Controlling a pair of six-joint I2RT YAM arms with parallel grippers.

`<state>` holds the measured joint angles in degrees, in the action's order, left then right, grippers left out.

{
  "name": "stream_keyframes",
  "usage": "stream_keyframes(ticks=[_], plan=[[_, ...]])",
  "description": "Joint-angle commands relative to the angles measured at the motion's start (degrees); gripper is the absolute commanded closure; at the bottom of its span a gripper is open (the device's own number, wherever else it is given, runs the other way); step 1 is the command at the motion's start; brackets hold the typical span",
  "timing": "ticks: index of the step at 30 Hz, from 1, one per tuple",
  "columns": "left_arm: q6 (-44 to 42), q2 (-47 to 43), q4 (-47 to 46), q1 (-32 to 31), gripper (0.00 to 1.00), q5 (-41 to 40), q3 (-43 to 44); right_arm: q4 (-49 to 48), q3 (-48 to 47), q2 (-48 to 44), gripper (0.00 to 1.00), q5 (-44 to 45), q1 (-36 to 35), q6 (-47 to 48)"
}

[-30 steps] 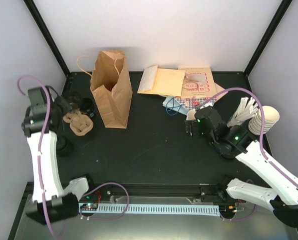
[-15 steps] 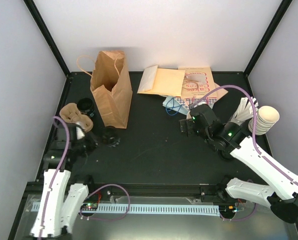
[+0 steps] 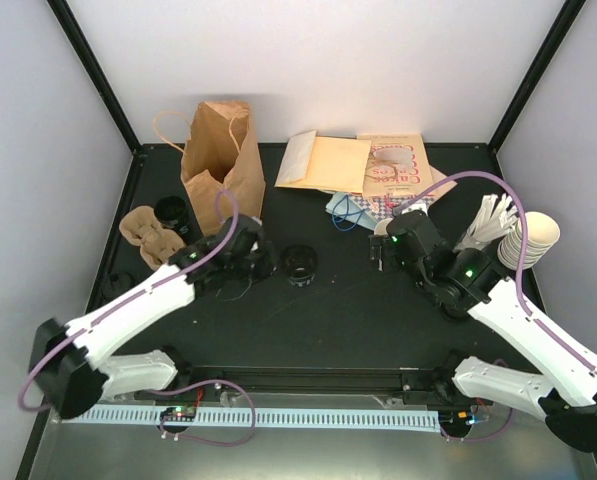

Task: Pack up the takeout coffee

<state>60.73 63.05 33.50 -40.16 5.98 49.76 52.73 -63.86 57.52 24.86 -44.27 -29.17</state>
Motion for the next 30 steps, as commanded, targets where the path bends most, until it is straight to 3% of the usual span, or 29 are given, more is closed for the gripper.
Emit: stream_keyframes(ticks=[1,12,27,29,30], plan=[[-0.93,9.58,-6.96,-0.45,0.98,-2.53,8.95,2.83,0.05,-1.09,0.0,4.42,0.33,-2.72],[-3.78,24.45,-5.95,-0.41,0.99,-1.11,16.5,3.62,0.41,-2.33,0.0,5.08,0.52,-4.95],[-0.27,25.98,-11.04,-0.45,0.97,2.59,8.76,3.2,0.57,-1.67,0.0,4.14,0.61,-5.24],[-0.14,25.7,-11.52,-0.47,0.91,2.62,8.24,3.23,0.57,-1.79,0.0,4.1,0.61,-5.27],[-0.23,25.51,-11.56,-0.5,0.81,2.51,8.17,3.25,0.57,-1.87,0.0,4.06,0.61,-5.28]])
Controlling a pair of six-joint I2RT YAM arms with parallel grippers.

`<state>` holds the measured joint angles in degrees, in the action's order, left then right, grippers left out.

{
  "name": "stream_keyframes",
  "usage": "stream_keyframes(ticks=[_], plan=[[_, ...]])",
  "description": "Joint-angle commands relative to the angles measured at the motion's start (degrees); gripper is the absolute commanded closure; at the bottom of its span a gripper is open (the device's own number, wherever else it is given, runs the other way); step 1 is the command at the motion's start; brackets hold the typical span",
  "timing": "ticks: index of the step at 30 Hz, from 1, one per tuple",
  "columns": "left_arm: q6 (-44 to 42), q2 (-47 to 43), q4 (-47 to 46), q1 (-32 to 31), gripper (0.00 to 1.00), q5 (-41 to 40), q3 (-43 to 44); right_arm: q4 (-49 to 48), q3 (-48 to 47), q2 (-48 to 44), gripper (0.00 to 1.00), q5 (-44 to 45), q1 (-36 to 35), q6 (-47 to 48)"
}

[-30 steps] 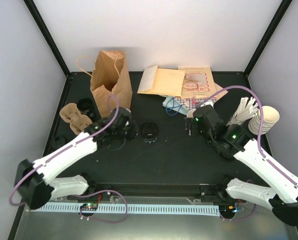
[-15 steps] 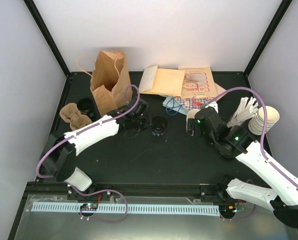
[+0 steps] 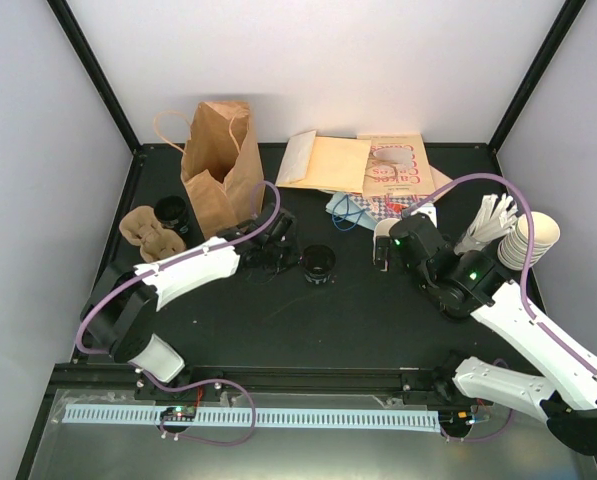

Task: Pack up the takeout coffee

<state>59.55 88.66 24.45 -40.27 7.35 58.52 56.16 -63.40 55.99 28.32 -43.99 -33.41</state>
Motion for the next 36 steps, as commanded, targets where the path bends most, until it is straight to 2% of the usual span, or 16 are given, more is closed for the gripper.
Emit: stream_keyframes(ticks=[1,3,4,5,8,14,19,23,28,33,36], plan=[[0.74,-0.4,-2.18,-0.35,0.69,0.92,-0.35,-0.21,0.09,-0.37,0.0,0.6,0.31,-1.06],[0.12,-1.31,-0.22,-0.34,0.48,-0.29,0.7,-0.15,0.11,-0.36,0.0,0.67,0.35,-1.05],[-0.52,-2.14,0.73,-0.33,0.41,-0.59,1.26,-0.14,0.07,-0.32,0.0,0.73,0.31,-0.9],[-1.24,-3.33,1.54,-0.36,0.35,-0.84,1.63,0.02,-0.12,-0.21,0.0,1.0,0.32,-0.54],[-4.11,-9.42,6.17,-0.38,0.25,-3.62,2.82,0.97,-1.02,0.06,0.0,2.64,0.4,0.46],[-13.34,-23.43,18.23,0.72,0.17,-12.83,1.84,1.58,-0.18,-0.24,0.0,0.01,0.43,2.11],[-16.88,-35.95,21.88,1.83,0.1,-18.47,-6.71,-0.13,4.52,-1.87,0.0,-5.25,0.39,0.67],[-16.18,-44.4,24.23,3.9,0.04,-19.37,-13.42,-0.42,8.57,-1.87,0.0,-8.17,0.43,-1.65],[-16.43,-48.59,23.71,4.94,0.02,-17.04,-19.02,-2.63,13.77,-3.9,0.0,-12.08,0.47,-5.75],[-17.17,-49.71,18.81,4.98,0.01,-13.42,-23.09,-1.8,16.78,-3.44,0.0,-9.69,0.58,-12.81],[-16.79,-49.24,16.68,4.98,0.01,-12.17,-24.35,0.76,18.41,-1.16,0.0,-9.43,5.45,-16.8]])
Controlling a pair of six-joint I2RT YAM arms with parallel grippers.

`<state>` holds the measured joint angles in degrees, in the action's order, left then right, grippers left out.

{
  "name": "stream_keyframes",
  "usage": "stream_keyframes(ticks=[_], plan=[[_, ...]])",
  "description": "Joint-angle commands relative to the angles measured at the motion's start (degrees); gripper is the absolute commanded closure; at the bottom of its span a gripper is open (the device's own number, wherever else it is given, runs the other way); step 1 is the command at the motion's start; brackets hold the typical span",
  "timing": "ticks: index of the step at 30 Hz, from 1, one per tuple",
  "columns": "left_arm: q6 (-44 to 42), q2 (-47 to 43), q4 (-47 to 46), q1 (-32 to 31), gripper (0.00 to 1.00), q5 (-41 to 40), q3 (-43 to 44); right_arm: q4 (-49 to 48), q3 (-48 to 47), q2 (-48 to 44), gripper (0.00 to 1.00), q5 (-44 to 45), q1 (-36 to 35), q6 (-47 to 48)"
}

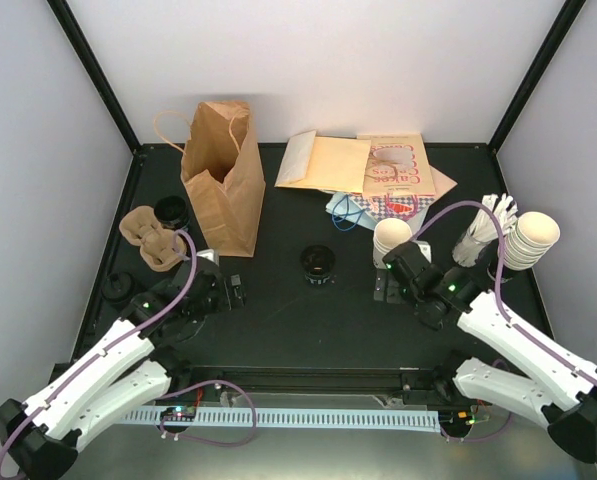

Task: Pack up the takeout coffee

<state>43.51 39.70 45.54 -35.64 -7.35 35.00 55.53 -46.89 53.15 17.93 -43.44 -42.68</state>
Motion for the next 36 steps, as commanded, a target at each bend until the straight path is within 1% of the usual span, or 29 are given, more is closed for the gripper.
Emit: stream_keyframes(ticks=[1,3,6,9,11,13,15,16,17,18,19,20,22,25,26,28,30,34,36], plan=[[-0.83,0.03,-4.87,0.32,0.01,3.22,-1.08,0.99,3.01,1.87,0.0,-1.1,8.7,-6.91],[-1.14,0.63,-5.47,0.3,0.01,4.46,-1.25,-0.69,4.96,1.22,0.02,-6.09,18.03,-4.16],[-2.26,1.36,-6.15,0.31,0.01,5.95,-1.55,-2.81,5.78,0.12,0.05,-8.38,27.25,-1.94],[-3.17,1.82,-7.49,0.38,0.01,6.61,-2.18,-4.06,4.64,2.18,0.09,-9.45,31.81,-1.31],[-3.67,1.95,-8.53,0.39,0.01,6.96,-2.51,-5.66,3.47,4.91,0.09,-10.3,33.32,-0.98],[-4.21,2.11,-9.58,0.39,0.01,7.31,-2.89,-6.92,1.83,7.84,0.11,-8.94,33.87,-1.23],[-4.8,2.21,-10.32,0.38,0.01,7.31,-3.06,-7.69,0.33,11.33,0.2,-6.75,34.35,-1.67],[-5.16,2.22,-10.62,0.42,0.01,7.31,-3.02,-8.25,-0.3,12.61,0.24,-6.09,34.71,-1.72],[-5.5,2.28,-10.71,0.43,0.01,7.22,-2.89,-8.8,-0.75,13.79,0.25,-5.66,35.0,-1.63],[-5.86,2.3,-10.76,0.43,0.01,7.07,-2.78,-9.24,-1.23,15.09,0.3,-5.48,35.42,-1.72],[-6.23,2.31,-10.74,0.46,0.01,6.94,-2.63,-9.53,-1.76,16.34,0.38,-5.68,35.75,-1.83],[-6.75,2.32,-10.73,0.48,0.01,6.68,-2.54,-9.87,-2.45,17.61,0.44,-5.82,35.93,-2.15],[-7.29,2.4,-10.8,0.51,0.01,6.37,-2.41,-10.34,-3.35,19.86,0.46,-5.6,36.4,-3.24],[-8.0,2.71,-11.1,0.55,0.01,6.29,-2.24,-11.11,-4.24,22.85,0.45,-5.0,36.69,-4.72],[-8.14,2.93,-11.18,0.64,0.01,6.29,-2.18,-11.02,-4.71,23.9,0.41,-4.93,36.75,-5.05],[-8.45,3.32,-11.37,0.65,0.01,6.31,-2.06,-10.03,-5.71,25.73,0.27,-4.48,36.77,-5.38],[-8.73,3.68,-11.43,0.62,0.01,6.39,-1.97,-9.72,-5.82,26.76,0.19,-4.22,36.76,-5.27],[-9.07,4.21,-12.11,0.69,0.01,6.21,-2.35,-10.38,-4.67,27.73,0.17,-4.45,36.76,-5.14],[-9.22,4.52,-12.37,0.68,0.01,6.25,-2.56,-10.31,-4.68,28.96,0.12,-5.21,36.78,-4.93]])
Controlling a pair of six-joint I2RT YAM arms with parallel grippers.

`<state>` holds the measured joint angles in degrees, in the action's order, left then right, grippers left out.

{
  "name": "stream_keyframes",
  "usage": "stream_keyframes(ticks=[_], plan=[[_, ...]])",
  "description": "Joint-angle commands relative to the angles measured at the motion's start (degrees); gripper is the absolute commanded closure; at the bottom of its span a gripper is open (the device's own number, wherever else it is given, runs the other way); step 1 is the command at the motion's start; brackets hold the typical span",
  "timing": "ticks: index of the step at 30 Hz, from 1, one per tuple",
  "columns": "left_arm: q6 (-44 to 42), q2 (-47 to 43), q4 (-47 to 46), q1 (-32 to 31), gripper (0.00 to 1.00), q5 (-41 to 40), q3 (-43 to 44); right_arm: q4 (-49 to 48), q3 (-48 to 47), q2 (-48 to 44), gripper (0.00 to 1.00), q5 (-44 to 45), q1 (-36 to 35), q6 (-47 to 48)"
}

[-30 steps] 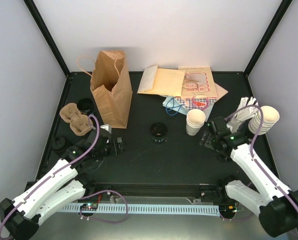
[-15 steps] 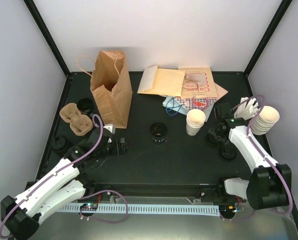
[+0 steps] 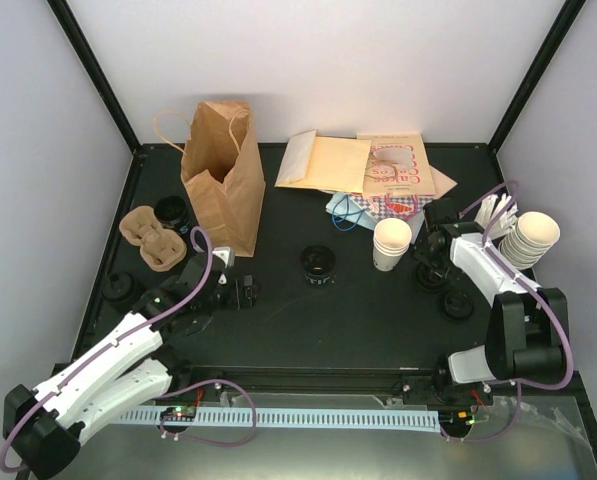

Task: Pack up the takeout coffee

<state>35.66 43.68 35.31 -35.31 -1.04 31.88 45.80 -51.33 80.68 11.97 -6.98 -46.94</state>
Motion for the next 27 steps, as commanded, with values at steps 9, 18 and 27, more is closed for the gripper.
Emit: stream_keyframes(ticks=[9,18,27], plan=[[-2.21,0.97,-2.99,0.51,0.01,-0.54,0.55,-0.7,-0.45,4.91,0.1,1.84,0.38,-0.67],[-3.05,1.96,-3.82,0.86,0.01,-0.68,0.64,-0.71,-0.85,6.63,0.13,1.89,0.39,-0.87],[-3.88,2.48,-3.88,1.28,0.01,-0.55,0.82,2.33,-0.19,2.85,0.12,5.09,0.39,-1.29]])
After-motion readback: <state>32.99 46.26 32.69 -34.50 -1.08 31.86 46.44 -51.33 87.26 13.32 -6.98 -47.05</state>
